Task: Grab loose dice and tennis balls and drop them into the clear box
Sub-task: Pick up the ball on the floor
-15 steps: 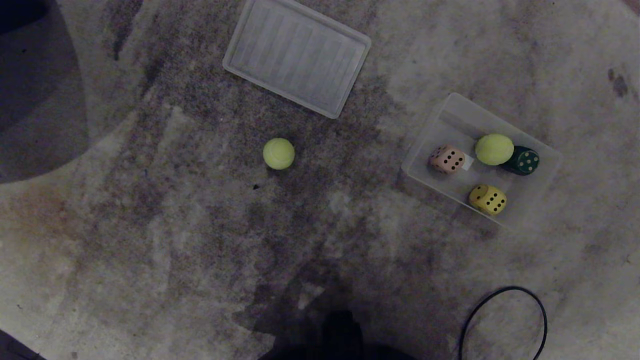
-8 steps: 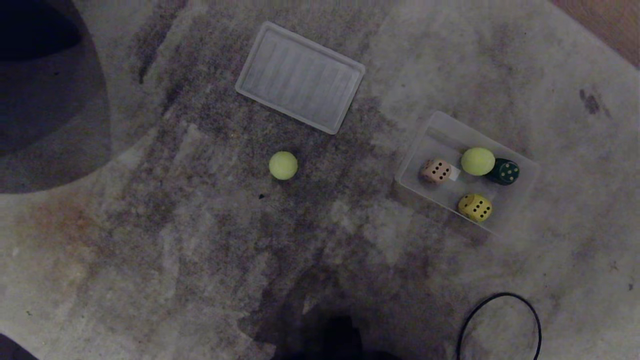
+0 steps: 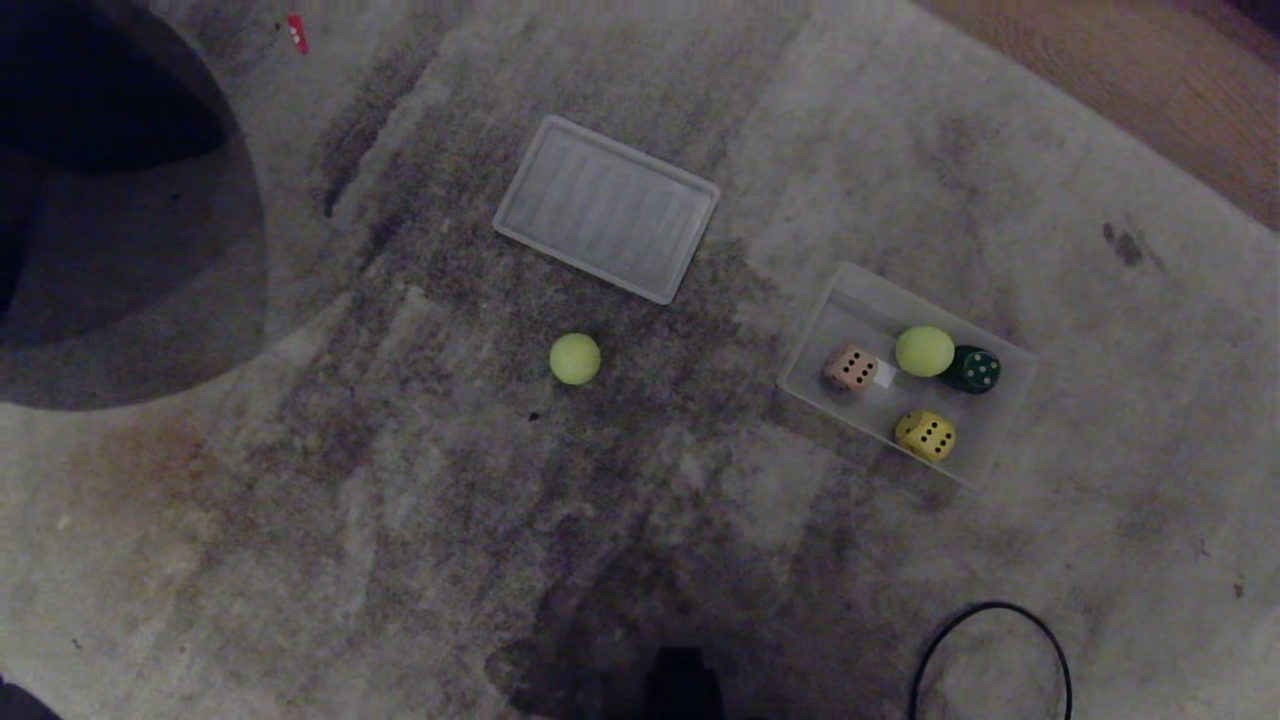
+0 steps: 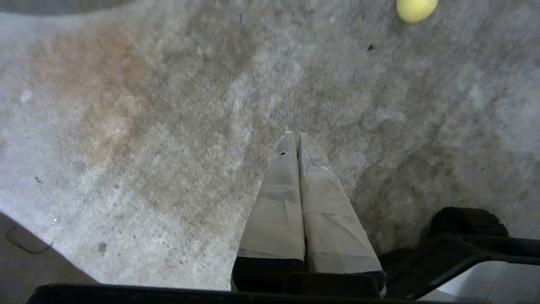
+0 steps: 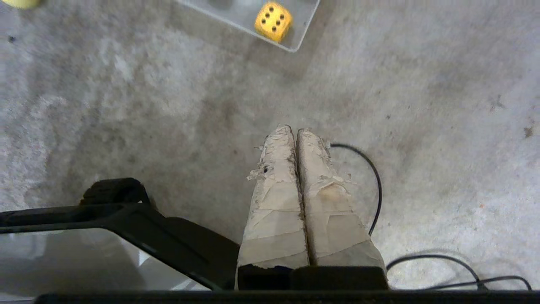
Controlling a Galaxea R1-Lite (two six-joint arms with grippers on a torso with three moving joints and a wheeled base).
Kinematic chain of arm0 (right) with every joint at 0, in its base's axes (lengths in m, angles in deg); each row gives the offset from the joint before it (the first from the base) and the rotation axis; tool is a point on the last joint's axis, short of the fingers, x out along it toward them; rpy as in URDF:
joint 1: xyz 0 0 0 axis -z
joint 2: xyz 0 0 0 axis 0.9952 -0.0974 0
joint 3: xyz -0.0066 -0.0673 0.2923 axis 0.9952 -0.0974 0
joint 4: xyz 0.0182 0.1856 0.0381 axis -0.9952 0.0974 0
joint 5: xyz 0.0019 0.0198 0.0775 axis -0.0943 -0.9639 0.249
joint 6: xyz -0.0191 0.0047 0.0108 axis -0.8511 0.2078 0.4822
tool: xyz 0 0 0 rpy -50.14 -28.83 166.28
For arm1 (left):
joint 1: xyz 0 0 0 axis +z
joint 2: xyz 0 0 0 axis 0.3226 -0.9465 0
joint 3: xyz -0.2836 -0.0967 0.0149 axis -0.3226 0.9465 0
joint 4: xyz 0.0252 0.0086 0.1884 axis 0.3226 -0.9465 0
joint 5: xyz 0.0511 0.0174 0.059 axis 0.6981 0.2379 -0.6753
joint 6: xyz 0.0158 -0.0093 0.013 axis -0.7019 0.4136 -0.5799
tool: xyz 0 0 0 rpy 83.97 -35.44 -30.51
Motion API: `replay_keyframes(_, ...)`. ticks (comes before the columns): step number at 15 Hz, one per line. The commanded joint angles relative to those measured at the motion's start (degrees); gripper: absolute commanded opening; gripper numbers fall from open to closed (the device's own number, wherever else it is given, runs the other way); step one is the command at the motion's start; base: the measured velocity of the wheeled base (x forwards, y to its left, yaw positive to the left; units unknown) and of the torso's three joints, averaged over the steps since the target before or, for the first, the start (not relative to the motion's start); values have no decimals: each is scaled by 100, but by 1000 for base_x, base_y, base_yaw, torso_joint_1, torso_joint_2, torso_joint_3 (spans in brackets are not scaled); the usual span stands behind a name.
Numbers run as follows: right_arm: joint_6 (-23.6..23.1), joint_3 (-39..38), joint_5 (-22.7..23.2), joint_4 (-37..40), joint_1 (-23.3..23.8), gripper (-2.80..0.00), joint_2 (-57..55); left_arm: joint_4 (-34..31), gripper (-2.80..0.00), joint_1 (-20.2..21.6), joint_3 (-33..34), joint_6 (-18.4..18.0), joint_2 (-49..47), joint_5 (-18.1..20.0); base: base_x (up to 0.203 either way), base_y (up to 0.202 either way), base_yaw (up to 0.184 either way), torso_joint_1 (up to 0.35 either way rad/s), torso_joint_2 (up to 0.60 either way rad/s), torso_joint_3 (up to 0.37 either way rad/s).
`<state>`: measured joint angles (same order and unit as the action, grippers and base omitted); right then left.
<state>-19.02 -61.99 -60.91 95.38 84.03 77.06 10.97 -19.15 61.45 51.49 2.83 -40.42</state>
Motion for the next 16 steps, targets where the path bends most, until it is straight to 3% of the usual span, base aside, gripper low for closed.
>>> replay_keyframes(1, 6, 1, -2, 2, -6, -280, -18, 2, -280, -2, 9, 5, -6, -3, 0, 0, 0, 5, 4, 207)
replay_keyframes(16, -2, 1, -2, 10, -6, -280, -19, 2, -280, -2, 9, -48, -6, 15, 0, 0, 0, 2, 3, 188)
